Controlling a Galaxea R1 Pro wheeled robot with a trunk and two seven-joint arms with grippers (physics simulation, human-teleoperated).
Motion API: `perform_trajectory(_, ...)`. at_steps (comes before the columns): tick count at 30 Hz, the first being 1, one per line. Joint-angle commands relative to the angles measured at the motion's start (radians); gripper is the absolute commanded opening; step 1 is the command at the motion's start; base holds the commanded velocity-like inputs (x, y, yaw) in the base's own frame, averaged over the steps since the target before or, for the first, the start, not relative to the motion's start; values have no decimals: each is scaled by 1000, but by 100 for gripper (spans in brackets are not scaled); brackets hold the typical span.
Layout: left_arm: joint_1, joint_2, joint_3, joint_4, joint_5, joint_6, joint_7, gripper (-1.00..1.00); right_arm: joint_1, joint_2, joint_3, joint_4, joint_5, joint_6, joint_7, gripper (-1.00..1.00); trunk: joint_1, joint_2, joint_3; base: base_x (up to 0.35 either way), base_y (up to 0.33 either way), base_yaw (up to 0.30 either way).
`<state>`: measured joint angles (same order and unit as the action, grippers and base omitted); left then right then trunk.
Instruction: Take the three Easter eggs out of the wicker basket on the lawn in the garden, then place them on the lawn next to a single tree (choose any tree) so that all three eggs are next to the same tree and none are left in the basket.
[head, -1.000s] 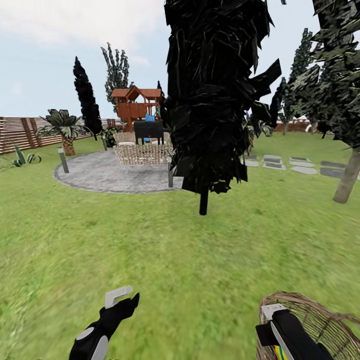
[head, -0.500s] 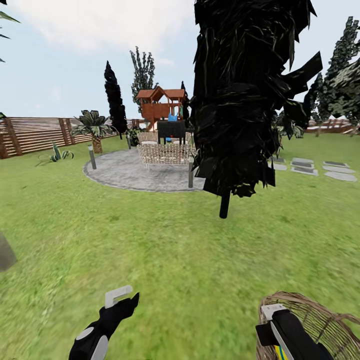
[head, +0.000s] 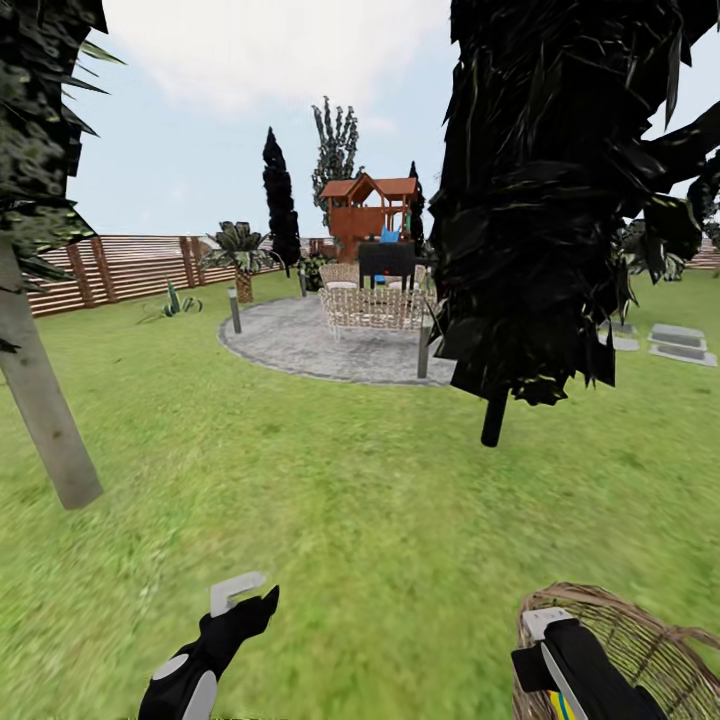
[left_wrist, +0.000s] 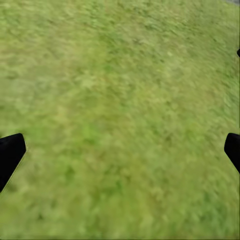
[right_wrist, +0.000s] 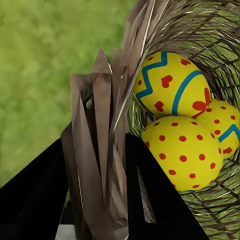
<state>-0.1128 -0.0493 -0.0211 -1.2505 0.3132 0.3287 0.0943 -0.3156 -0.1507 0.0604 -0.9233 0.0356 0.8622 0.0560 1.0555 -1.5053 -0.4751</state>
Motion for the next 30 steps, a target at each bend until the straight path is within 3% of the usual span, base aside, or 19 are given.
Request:
perform_trajectory(1,-1,0,-2,-1,10,4,8,100,0,-1,1,-2,17,4,5,-100,0,-1,-1,77,0,289)
perform_trajectory(13,-1,0,-3,2,12,4,5,100,0,-1,1,-2,17,4,5,-100,0,-1,-1,36,0,290)
perform_trajectory(19,-1,0,-2,5,12,5,5,100,0,0,2,-1,18,4,5,-100,-11,20,8,0,0,290)
perform_trajectory(26,-1,0,-1,7,12,6,5,100,0,3,4,0,20,4,5,-100,-11,20,8,0,281,290)
perform_trajectory(30,-1,0,-2,2,13,6,3,100,0,4,4,0,20,4,5,-100,-11,20,8,166,-42,289)
